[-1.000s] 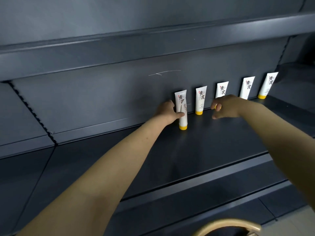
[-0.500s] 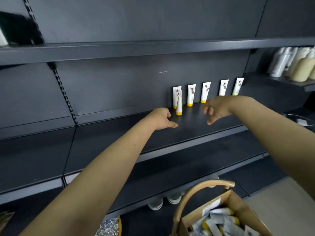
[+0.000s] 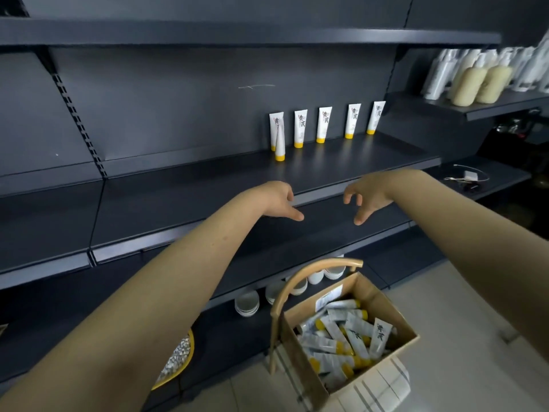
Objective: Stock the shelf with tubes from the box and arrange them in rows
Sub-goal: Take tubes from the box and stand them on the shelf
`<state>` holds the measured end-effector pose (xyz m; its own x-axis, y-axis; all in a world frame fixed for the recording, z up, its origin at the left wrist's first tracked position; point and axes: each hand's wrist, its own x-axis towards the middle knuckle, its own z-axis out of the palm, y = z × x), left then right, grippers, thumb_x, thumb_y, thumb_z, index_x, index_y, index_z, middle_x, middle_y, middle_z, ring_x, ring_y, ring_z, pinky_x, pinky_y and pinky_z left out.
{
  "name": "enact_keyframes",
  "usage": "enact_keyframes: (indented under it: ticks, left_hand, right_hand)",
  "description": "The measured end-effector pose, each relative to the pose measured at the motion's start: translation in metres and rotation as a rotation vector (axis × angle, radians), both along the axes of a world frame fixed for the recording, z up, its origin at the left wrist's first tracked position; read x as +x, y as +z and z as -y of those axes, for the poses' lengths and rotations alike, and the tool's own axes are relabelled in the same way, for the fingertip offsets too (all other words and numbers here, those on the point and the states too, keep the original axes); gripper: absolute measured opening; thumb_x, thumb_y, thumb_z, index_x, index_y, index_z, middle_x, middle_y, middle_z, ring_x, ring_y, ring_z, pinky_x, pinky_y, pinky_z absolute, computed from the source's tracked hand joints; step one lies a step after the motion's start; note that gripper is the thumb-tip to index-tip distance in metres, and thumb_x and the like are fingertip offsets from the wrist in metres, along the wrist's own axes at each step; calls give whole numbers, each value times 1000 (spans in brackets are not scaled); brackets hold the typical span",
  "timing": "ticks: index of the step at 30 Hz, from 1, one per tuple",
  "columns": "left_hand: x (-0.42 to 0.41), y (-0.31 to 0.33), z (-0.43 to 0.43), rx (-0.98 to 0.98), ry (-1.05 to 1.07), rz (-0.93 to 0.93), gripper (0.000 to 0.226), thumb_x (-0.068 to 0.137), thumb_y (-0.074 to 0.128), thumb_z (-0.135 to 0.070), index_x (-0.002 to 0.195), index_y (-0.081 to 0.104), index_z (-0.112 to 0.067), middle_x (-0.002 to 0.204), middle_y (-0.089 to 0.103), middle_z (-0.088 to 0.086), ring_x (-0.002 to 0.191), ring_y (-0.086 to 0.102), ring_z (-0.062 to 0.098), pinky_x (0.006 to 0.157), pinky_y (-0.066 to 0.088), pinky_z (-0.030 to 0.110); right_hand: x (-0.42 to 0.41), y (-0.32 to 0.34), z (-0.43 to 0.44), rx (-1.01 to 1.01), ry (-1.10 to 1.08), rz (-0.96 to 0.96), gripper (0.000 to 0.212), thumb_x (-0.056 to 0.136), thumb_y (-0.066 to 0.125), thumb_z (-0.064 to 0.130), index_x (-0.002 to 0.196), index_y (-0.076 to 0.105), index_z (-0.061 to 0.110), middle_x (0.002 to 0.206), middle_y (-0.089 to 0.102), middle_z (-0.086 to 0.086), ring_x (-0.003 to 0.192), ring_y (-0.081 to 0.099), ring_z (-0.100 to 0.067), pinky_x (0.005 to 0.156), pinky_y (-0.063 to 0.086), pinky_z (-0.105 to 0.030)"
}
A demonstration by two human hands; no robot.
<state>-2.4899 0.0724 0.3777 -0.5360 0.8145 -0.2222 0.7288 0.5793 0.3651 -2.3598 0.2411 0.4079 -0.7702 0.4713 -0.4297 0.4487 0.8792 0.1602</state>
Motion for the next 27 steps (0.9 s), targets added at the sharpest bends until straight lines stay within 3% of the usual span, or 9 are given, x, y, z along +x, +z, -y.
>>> enact_keyframes:
  ticks: [3, 10, 15, 18, 22, 25, 27]
  left_hand:
    - [19, -21, -22, -39, -35, 41, 66, 82, 67, -47, 136, 46, -15, 137, 50, 1, 121, 50, 20, 102, 41, 33]
    - [64, -88, -98, -161, -31, 141, 68, 82, 67, -47, 138, 44, -15, 137, 49, 3, 120, 50, 22, 100, 42, 34]
    - [96, -142, -136, -250, 58, 187, 61, 81, 68, -44, 131, 47, -14, 127, 54, 4, 106, 54, 21, 86, 44, 31]
    - [111, -181, -141, -272, 132, 212, 65, 79, 68, -48, 132, 48, -15, 133, 52, 3, 113, 53, 21, 88, 43, 29]
    - [125, -215, -133, -394, 218, 302, 46, 86, 60, -46, 114, 55, -10, 111, 58, 8, 97, 56, 22, 83, 44, 33]
    - [132, -240, -119, -412, 325, 378, 61, 86, 62, -47, 132, 48, -10, 121, 53, 5, 110, 52, 21, 93, 42, 32]
    - [135, -259, -108, -414, 377, 411, 65, 86, 62, -47, 136, 44, -11, 129, 51, 5, 115, 51, 21, 91, 42, 30]
  right_hand:
    - [24, -30, -26, -36, -38, 12, 66, 77, 73, 40, 134, 43, 29, 134, 47, 0, 119, 48, -26, 100, 42, -42]
    - [72, -99, -105, -125, 6, 46, 58, 81, 70, 38, 132, 45, 25, 133, 50, 0, 117, 49, -23, 92, 41, -32]
    - [92, -155, -161, -233, 89, 54, 54, 80, 68, 42, 128, 48, 28, 129, 53, 2, 112, 52, -21, 97, 44, -33]
    - [99, -188, -187, -320, 136, 74, 51, 80, 68, 40, 126, 50, 28, 128, 52, 2, 111, 52, -21, 93, 44, -30]
    - [98, -228, -200, -387, 219, 85, 48, 81, 67, 38, 125, 53, 24, 125, 54, 2, 111, 52, -20, 94, 46, -35]
    - [94, -257, -200, -406, 266, 140, 49, 81, 65, 38, 126, 52, 24, 125, 55, 1, 112, 52, -21, 94, 46, -38]
    - [94, -277, -198, -402, 286, 164, 47, 79, 64, 39, 123, 52, 26, 123, 56, 1, 108, 53, -21, 88, 48, -36]
